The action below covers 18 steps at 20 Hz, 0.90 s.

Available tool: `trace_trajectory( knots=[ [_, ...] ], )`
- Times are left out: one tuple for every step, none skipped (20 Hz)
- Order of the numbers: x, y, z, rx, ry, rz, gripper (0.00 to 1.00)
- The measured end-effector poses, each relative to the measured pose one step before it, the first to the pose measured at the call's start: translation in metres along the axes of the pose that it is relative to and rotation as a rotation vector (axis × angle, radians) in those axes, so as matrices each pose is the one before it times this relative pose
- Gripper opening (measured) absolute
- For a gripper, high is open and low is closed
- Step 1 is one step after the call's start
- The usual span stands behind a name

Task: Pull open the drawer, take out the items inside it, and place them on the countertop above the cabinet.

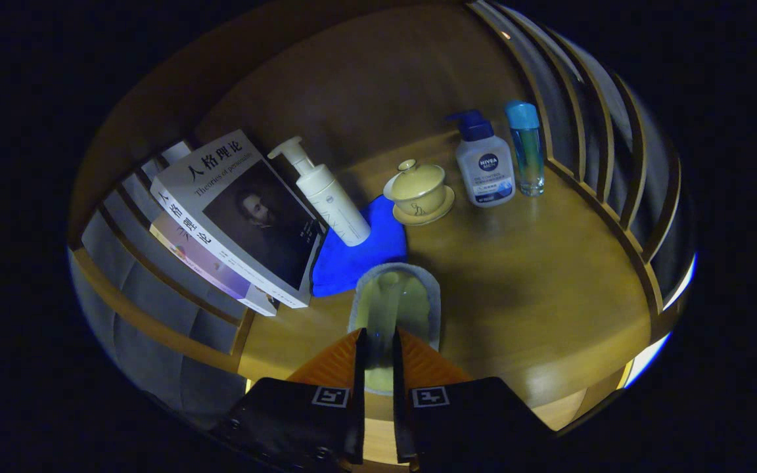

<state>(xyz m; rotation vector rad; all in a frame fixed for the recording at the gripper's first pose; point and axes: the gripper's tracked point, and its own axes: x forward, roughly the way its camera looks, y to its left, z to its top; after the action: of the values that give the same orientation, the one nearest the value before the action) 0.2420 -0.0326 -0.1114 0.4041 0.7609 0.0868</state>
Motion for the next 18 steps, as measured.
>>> trace_trajectory(
  knots=[
    [0.00109,0.00068,0.00228,-0.01184,0.00151,-0.00270,0.20],
    [0.00349,0.00230,0.00046,-0.01077,0.00407,-0.00264,0.20],
    [0.00279,-0.00034,0.00079,-0.00594,-0.00327,-0.00419,0.22],
    [0.00273,-0.00252,-0.00023,-0.01052,0.00100,-0.01370,0.24],
    [0.00053,-0.00238,0.00175,-0.00398,-0.00287,0.00130,0.23],
    [0.00167,0.00173,-0.00141,0.00067,0.00093,-0.00453,0.24],
    [0.00102,-0.00003,0.00232,0.00233,-0.00695,0.00135,0.24],
    [-0.00155,-0.00031,0.00156,-0.00101,-0.01050,-0.00484,0.25],
    [0.00148,-0.00038,0.00216,-0.00596,-0.01277,-0.00245,0.24],
    [-0.00283,-0.00198,0.00093,-0.00771,-0.01019,-0.00758,0.35],
    [-0.00330,-0.00130,0.00232,-0.00950,-0.01245,-0.00054,0.45],
    [-0.00395,0.00132,0.00176,-0.01125,-0.01199,-0.00024,0.56],
    [-0.00379,0.00059,0.00169,-0.01434,-0.01271,-0.00039,0.66],
    [-0.00514,0.00019,0.00043,-0.01825,-0.01562,-0.00085,0.76],
    [-0.00701,0.00006,0.00449,-0.02503,-0.02342,-0.00900,0.87],
    [-0.00681,0.00147,0.00101,-0.02965,-0.02622,-0.00799,1.00],
    [-0.01080,0.00003,0.00216,-0.03614,-0.02961,-0.00790,0.99],
    [-0.00917,0.00474,0.00068,-0.03303,-0.03051,-0.00291,0.98]
  ],
)
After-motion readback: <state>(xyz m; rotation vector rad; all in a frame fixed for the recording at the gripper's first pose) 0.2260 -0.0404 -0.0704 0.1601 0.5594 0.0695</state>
